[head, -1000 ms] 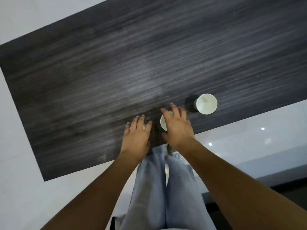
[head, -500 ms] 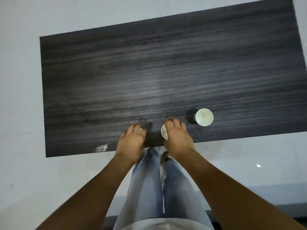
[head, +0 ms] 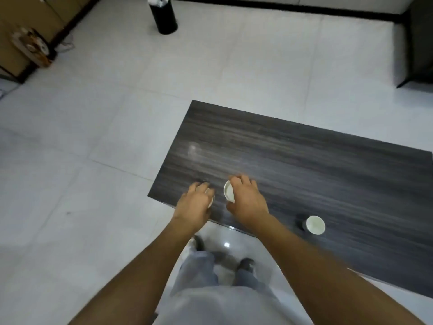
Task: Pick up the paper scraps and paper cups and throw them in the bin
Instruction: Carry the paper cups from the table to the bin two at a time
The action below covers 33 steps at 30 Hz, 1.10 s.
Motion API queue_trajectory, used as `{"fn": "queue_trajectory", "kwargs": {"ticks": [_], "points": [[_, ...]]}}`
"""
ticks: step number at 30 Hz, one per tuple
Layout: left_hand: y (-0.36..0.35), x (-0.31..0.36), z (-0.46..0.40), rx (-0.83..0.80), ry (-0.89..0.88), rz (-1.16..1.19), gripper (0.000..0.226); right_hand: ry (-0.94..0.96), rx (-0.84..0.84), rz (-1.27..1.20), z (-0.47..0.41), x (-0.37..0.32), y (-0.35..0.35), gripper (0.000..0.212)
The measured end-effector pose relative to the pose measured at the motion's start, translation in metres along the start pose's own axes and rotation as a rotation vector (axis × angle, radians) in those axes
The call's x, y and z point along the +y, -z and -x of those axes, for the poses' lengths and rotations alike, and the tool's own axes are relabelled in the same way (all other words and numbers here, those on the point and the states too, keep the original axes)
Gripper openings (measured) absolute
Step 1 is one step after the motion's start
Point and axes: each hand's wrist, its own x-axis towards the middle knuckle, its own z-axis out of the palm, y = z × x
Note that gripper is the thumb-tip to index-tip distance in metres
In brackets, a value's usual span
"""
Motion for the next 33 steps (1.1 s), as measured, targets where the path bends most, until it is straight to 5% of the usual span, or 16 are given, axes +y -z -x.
{"fn": "queue_trajectory", "kwargs": {"ticks": [4, 19, 33], "points": [[0.023, -0.037, 0.022, 0.007, 0.044, 0.025, 0.045, 0.080, -0.012, 0.041, -0.012, -0.050, -0.002, 0.068], [0.086, -0.367, 0.103, 0.063, 0.249, 0.121, 0.049, 0.201, -0.042, 0.099, -0.108, -0.344, -0.101, 0.071], [0.153, -0.548, -0.034, 0.100, 0.265, 0.207, 0.049, 0.195, -0.013, 0.144, -0.293, -0.465, -0.095, 0.071]]}}
